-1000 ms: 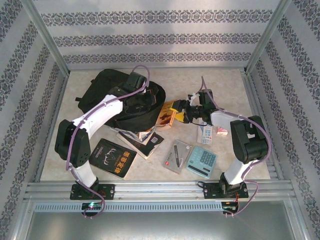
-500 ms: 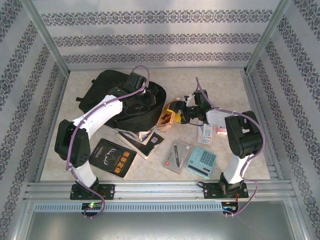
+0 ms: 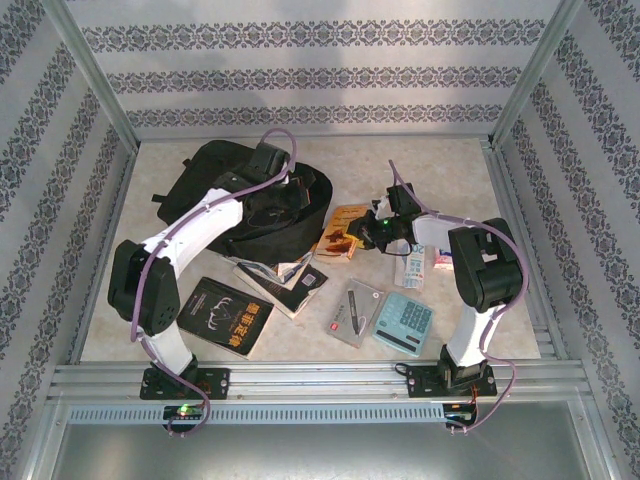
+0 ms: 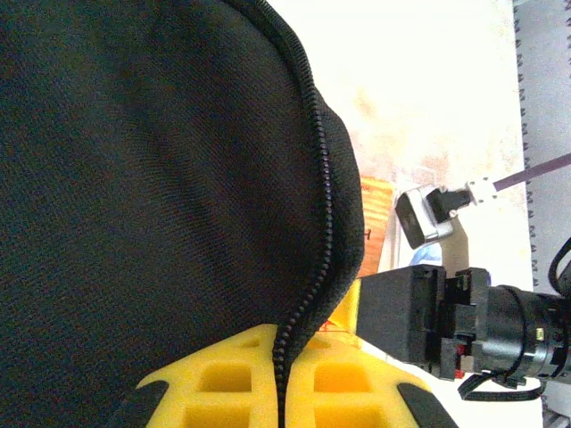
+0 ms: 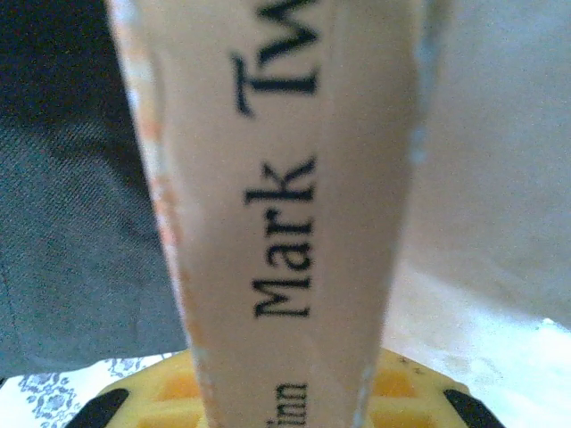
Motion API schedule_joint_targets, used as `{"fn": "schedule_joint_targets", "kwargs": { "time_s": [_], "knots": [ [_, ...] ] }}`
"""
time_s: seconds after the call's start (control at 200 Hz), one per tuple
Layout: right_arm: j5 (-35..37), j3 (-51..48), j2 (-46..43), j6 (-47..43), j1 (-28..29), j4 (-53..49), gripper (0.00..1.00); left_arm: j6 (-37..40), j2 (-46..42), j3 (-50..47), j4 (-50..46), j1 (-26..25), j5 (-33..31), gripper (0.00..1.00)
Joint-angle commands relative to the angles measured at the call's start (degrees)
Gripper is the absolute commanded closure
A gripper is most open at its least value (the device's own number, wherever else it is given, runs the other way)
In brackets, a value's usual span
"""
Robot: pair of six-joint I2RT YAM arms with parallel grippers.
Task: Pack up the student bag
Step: Pick up the book from the center of the table, then place the book in the student bag.
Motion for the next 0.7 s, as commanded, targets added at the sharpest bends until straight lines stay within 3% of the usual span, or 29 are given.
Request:
{"fn": "schedule_joint_targets", "kwargs": {
  "time_s": [0.0,0.18,0.265,0.37,0.495,0.699],
  "knots": [
    [9.2,3.7,-5.3,-3.9,-0.7,-10.5,1.00,0.3,-3.9,4.6,-2.2,0.5,-1.9,1.00],
    [27.4,9.4,-15.2,-7.3,0.5,-26.7,1.00,4.3,-7.1,9.2,-7.1,0.5,-12.0,1.00],
    [29.9,11.3,-19.0,-7.1,0.5,-28.6,1.00,7.0,-8.5,9.7,-7.0,0.8,-13.9,1.00],
    [26.7,12.5,-22.4,-5.8,1.0,-24.0,1.00,11.9,-9.4,11.9,-7.5,1.5,-14.8,1.00],
    [19.4,14.4,-22.7,-1.4,3.3,-15.2,1.00,12.0,-10.4,11.7,-5.7,3.6,-13.0,1.00],
    [10.9,20.0,-16.2,6.8,7.6,-6.0,1.00,12.0,-12.5,8.0,1.5,3.7,-10.0,1.00]
  ]
}}
